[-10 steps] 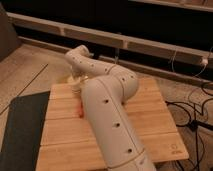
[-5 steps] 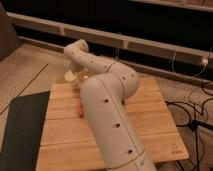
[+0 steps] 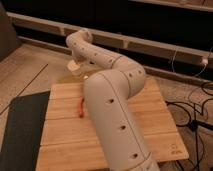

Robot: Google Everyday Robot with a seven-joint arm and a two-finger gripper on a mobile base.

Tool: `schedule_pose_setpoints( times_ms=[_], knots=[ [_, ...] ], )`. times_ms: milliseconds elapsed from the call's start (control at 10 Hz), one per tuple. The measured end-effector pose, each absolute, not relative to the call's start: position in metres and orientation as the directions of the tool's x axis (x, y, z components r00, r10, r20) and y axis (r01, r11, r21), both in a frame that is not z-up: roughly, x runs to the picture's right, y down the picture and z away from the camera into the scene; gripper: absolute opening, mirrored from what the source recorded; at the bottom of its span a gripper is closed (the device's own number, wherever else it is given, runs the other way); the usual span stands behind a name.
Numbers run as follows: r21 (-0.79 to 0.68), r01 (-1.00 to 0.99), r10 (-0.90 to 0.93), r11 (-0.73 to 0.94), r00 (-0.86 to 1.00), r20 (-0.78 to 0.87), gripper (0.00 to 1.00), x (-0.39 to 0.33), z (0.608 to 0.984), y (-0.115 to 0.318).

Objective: Place the ceramic cup in the ceramic bowl

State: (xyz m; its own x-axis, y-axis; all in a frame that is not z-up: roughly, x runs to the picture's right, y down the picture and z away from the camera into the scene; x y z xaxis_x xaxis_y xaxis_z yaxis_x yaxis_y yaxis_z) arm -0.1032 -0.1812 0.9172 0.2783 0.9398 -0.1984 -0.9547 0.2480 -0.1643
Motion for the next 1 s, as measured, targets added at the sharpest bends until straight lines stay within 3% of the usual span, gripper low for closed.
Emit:
schedule_pose_setpoints(
  times_ms=[400, 1000],
  knots=[
    [-0.046, -0.990, 0.968, 0.135, 0.142, -0.207, 0.00, -0.025, 0.896, -0.183],
    [0.078, -0.997, 0.956, 0.016, -0.008, -0.294, 0.00, 0.042, 0.885, -0.117]
  ],
)
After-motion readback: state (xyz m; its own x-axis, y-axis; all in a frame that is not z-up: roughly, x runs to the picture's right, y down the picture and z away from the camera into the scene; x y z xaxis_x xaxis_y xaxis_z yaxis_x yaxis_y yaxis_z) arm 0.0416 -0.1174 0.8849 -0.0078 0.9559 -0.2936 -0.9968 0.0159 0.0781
